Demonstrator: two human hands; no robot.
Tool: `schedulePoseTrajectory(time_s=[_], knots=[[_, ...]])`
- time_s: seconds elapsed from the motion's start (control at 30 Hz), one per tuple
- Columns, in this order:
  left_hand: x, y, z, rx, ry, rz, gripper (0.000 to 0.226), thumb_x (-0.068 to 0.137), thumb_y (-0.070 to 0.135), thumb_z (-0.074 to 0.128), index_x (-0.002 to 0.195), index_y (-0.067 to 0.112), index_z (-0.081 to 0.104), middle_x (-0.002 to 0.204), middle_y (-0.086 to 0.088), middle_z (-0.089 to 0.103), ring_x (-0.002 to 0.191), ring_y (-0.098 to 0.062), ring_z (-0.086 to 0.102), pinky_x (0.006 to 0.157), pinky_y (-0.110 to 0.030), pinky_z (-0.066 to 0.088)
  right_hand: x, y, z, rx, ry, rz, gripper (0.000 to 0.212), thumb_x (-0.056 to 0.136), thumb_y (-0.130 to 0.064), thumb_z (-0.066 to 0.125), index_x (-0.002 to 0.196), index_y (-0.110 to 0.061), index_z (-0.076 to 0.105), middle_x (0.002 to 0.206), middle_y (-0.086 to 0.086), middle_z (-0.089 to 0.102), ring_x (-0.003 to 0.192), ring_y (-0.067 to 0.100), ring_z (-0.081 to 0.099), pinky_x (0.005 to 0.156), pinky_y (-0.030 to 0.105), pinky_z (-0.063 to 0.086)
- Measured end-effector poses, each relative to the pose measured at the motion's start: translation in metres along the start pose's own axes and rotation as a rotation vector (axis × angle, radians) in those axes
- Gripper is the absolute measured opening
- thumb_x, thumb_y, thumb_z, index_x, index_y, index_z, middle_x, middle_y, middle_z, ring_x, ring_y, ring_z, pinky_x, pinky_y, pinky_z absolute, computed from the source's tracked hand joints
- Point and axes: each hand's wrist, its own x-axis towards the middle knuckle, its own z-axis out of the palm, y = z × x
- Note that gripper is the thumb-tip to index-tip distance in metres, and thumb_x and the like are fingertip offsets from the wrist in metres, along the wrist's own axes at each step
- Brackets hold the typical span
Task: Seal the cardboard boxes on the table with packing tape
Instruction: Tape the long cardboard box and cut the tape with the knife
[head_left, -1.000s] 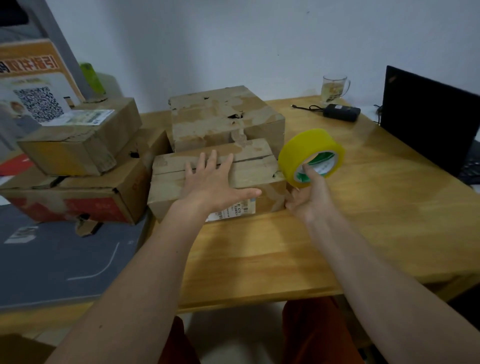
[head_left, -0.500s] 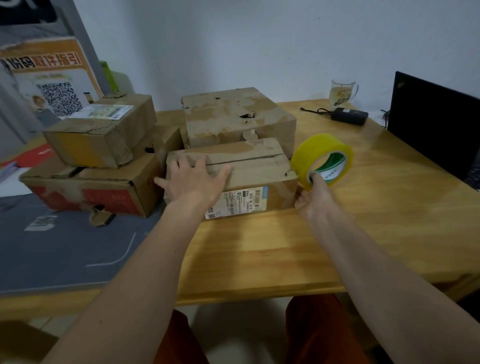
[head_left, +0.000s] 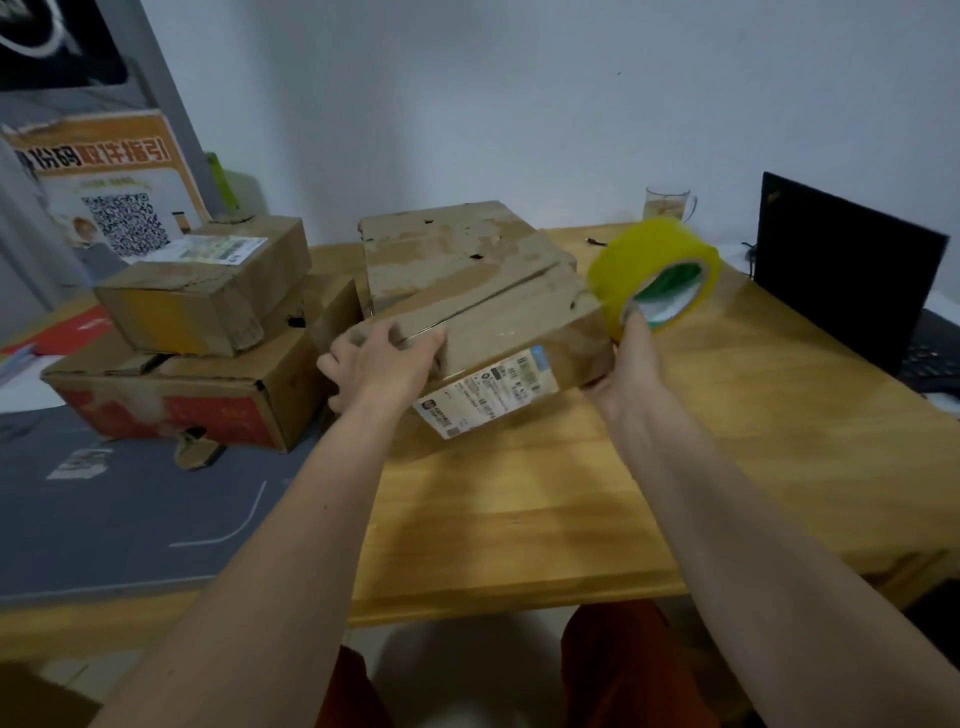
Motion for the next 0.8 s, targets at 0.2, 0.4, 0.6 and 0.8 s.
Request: schedulePoseTrajectory(time_s=[0.2,0.4,0.6,0.8], knots=[[-0.025,0.023,0.008,-0.437,-0.379,0.06,0.077,0.084,0.073,0.053,0.147,0.03,0.043,0.144,0.004,0.049,0.138,-0.025,0.04,0.1,-0.037,0.04,-0.038,-0.085,0.048,-0.397,-0.009,-0.48,0.02,0.081,-0.038,0.063,0.072,-0.022,0.056,0.066,-0.008,0.053,0.064,0.01,0.049,0.058,0.026,0.036],[-0.044,0.074,-0.027,-0.532,-0.091,0.794,0.091,0.069,0.054,0.078,0.139,0.056,0.021,0.137,0.042,0.034,0.128,0.018,0.033,0.096,0.0,0.03,-0.055,-0.083,0.077,-0.733,-0.118,-0.775,0.045,0.086,-0.035,0.058,0.046,-0.025,0.04,0.036,-0.014,0.036,0.04,0.005,0.032,0.05,0.029,0.026],[-0.017,0.067,-0.04,-0.465,-0.005,0.743,0.073,0.07,0.033,0.089,0.118,0.038,0.035,0.119,0.017,0.056,0.113,0.004,0.054,0.096,-0.02,0.047,-0.059,-0.074,0.096,-0.924,-0.16,-0.908,0.048,0.088,-0.04,0.055,0.046,-0.022,0.041,0.042,-0.008,0.037,0.043,0.012,0.035,0.048,0.029,0.027],[-0.008,0.039,-0.055,-0.431,0.036,0.753,0.082,0.071,0.036,0.086,0.131,0.039,0.031,0.125,0.023,0.053,0.125,-0.002,0.047,0.106,-0.025,0.038,-0.042,-0.106,0.095,-0.576,-0.201,-0.684,0.014,0.092,-0.023,0.058,0.081,-0.016,0.063,0.085,0.008,0.066,0.057,0.03,0.068,0.042,0.031,0.052]])
